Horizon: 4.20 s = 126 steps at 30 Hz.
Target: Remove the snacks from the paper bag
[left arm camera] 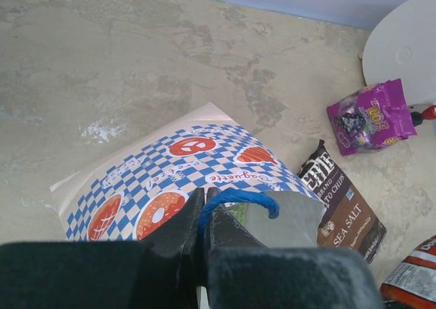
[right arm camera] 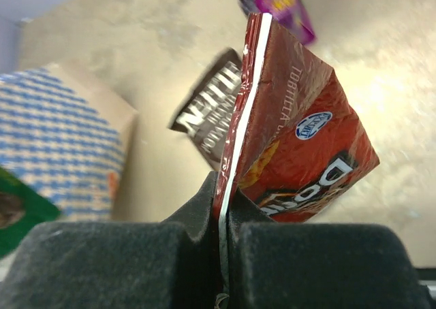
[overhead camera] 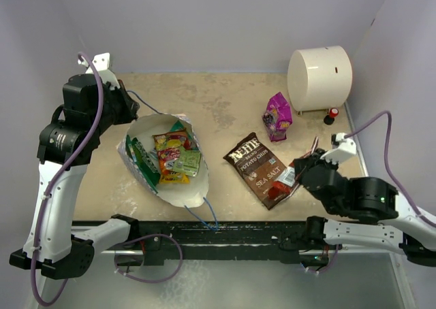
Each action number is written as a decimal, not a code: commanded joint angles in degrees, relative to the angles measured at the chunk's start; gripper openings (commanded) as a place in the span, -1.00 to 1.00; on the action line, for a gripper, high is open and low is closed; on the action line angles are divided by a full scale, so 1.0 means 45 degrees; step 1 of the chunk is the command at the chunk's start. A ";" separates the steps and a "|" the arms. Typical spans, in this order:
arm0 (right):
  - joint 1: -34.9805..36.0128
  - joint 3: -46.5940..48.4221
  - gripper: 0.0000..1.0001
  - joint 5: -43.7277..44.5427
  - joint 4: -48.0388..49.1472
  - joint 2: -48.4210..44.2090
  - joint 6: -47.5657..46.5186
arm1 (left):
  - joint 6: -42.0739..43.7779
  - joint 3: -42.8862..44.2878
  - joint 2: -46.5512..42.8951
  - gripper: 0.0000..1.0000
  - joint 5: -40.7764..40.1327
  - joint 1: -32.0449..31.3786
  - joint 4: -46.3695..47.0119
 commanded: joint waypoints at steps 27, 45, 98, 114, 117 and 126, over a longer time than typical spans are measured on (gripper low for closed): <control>-0.0040 -0.3537 -1.00 0.0484 -0.2218 0.0634 0.6802 | -0.0309 0.0547 -0.0153 -1.00 0.0634 -0.0005 0.0289; -0.5352 -0.2619 -1.00 -0.3545 0.5408 0.4490 -0.3354 | -0.0453 0.0424 -0.0489 -1.00 0.0463 -0.0005 -0.0027; -0.8962 0.2035 0.96 -1.2676 1.1741 1.0104 -1.0469 | -0.1046 0.0695 -0.0319 -1.00 0.0697 -0.0003 -0.0525; -0.1874 0.0130 0.47 -1.4043 1.8872 0.8881 -1.4325 | -0.1430 0.1020 -0.0401 -1.00 0.0799 0.0005 -0.0721; -0.1500 0.0930 0.30 -1.3922 1.9894 1.0367 -1.4296 | -0.1532 0.1056 -0.0407 -1.00 0.0812 0.0000 -0.0803; -0.1173 0.1851 0.04 -1.3556 2.1958 1.3441 -1.4354 | -0.1953 0.0760 -0.0347 -1.00 0.0961 -0.0004 -0.0795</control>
